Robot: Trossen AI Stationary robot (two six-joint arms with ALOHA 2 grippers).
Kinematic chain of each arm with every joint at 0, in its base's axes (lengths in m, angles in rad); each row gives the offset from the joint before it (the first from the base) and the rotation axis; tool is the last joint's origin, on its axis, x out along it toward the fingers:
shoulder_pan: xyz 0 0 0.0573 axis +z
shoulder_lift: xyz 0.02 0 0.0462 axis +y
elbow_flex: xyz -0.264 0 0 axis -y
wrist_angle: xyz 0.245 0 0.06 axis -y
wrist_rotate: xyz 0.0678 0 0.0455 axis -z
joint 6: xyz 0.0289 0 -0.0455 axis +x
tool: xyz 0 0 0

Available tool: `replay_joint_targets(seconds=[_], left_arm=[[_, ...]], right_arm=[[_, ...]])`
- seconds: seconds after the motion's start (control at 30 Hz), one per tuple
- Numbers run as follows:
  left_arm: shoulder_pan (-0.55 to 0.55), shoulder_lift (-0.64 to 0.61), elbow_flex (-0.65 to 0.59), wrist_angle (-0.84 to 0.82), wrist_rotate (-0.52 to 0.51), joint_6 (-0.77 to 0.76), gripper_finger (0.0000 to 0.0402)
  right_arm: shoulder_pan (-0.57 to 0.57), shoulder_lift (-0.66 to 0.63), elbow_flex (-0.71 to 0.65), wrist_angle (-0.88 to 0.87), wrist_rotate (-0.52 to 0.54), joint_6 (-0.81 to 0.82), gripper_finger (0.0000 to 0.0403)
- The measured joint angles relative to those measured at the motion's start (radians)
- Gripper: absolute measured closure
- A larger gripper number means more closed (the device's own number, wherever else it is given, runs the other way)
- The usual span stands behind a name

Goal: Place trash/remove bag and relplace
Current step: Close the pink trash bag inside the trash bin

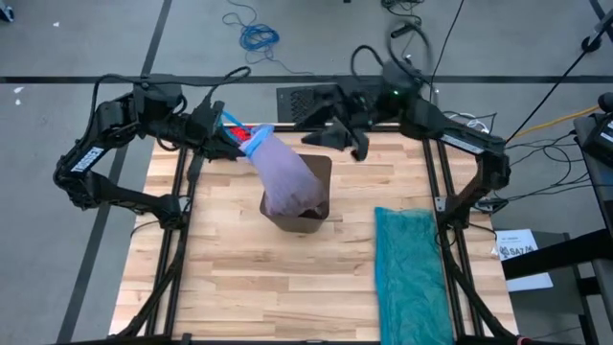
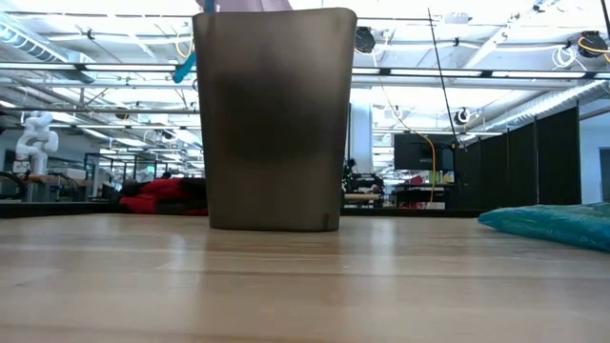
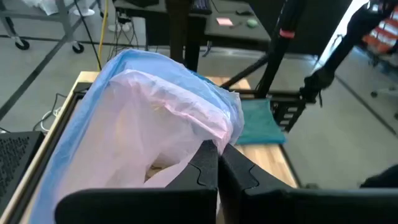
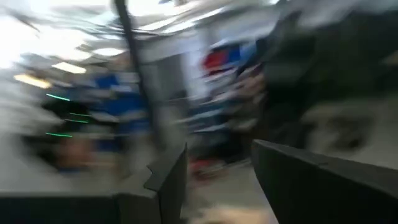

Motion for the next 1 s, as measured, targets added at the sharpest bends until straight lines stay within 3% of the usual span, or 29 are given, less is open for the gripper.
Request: replay_joint_targets(seconds=[0.23,0.37,0.5,0.6,1.0], left_arm=[[0.008,0.025,0.000,0.163,-0.005,-0.163,0.0401],[0.032,0.044,0.000,0.203,0.004,-0.229,0.0401],[0.053,0.071,0.000,0.192,0.009,-0.255,0.0401],[0.062,0.086,0.000,0.189,0.041,-0.255,0.0401],[0.064,0.112,0.000,0.198,0.080,-0.254,0.0401]], right_arm=[[0.197,-0.026,0.000,-0.147,0.818,-0.745,0.0232],[0.273,0.019,0.000,-0.147,1.107,-1.083,0.0232],[0.313,0.068,0.000,-0.097,1.243,-1.257,0.0232],[0.323,0.094,0.000,-0.030,1.287,-1.345,0.0236],[0.326,0.114,0.000,-0.035,1.284,-1.410,0.0317]])
